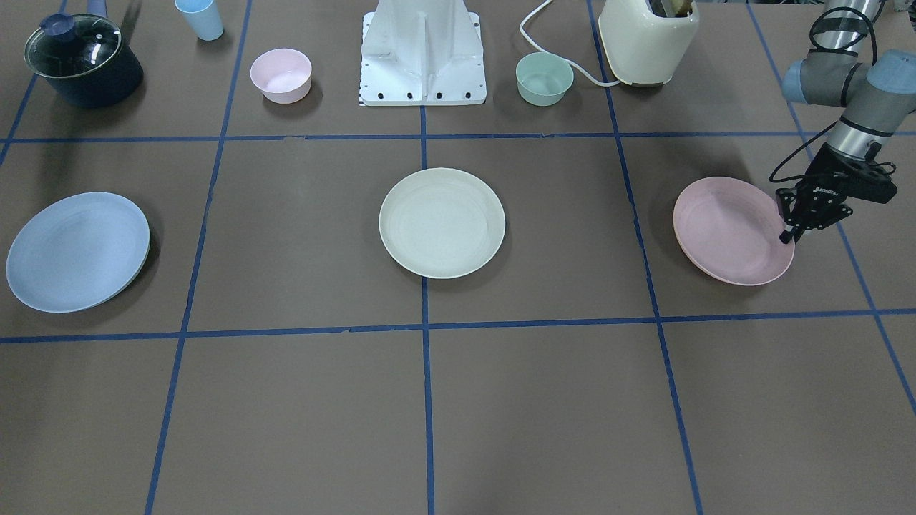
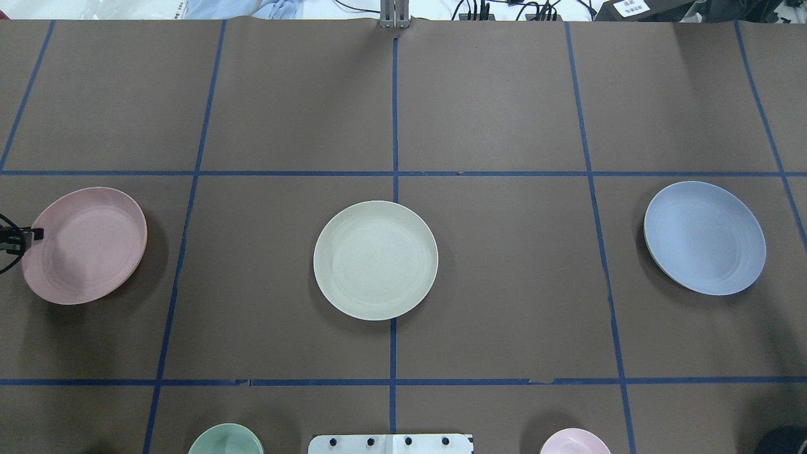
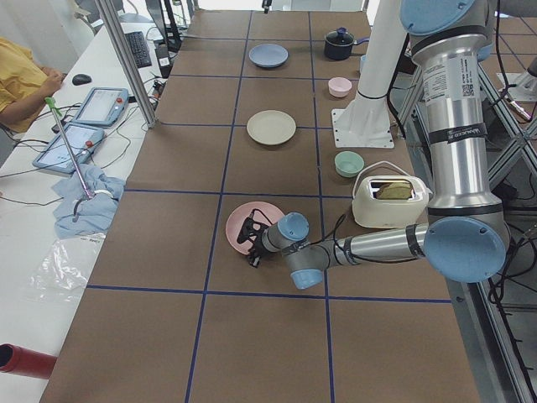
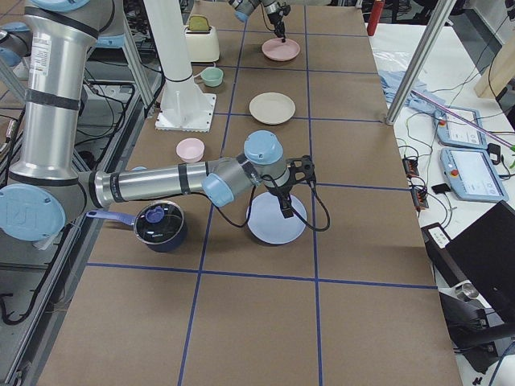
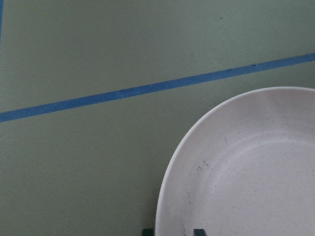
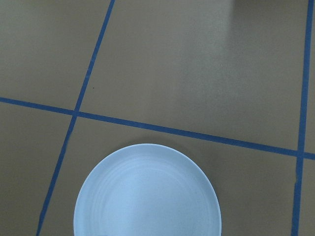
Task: Stack three plates with pink and blue
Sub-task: 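Grasp the pink plate's rim with the left gripper and lift it, then carry the pink plate over the cream plate and lower it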
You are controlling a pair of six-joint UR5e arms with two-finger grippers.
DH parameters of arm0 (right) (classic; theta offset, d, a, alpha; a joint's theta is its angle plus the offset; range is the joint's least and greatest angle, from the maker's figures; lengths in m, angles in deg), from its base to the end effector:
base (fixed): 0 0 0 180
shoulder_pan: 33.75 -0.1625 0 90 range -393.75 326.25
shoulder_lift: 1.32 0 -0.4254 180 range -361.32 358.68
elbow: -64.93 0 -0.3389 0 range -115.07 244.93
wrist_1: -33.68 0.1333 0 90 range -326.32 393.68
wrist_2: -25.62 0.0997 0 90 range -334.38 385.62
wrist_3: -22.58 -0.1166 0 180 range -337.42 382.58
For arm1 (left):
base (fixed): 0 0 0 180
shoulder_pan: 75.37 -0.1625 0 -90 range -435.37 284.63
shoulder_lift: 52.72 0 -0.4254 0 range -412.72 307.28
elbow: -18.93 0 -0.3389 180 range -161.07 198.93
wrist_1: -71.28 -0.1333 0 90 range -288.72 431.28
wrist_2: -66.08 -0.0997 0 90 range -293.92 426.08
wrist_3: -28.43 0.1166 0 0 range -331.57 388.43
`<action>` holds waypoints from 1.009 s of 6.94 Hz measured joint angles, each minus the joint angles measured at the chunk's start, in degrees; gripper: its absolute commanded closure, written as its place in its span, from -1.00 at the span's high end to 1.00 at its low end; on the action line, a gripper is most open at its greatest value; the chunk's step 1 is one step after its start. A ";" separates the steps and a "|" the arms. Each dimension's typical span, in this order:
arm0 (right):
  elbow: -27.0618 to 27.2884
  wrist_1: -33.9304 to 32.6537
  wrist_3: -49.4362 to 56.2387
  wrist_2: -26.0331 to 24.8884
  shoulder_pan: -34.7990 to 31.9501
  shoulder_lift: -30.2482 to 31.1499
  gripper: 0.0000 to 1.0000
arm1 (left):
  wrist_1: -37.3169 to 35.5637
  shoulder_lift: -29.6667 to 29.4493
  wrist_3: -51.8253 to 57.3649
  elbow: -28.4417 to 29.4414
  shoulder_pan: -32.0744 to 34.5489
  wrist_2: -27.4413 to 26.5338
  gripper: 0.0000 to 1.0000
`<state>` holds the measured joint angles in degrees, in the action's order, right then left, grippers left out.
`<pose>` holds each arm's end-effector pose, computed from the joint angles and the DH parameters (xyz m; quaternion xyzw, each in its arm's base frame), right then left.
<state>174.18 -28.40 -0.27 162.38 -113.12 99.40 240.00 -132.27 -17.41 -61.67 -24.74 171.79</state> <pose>-0.0232 -0.3860 0.5352 0.1663 -0.4436 -0.0306 0.8801 0.1683 -0.3654 0.6686 0.2777 0.4172 0.0184 0.8652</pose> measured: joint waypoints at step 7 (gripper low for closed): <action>0.05 0.03 0.00 0.11 0.00 0.27 1.00 | -36.65 -12.14 -3.93 -27.70 -0.67 7.82 -1.00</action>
<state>174.23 -28.37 -0.27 162.49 -113.12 99.67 203.35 -144.42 -21.34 -89.37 -25.41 179.61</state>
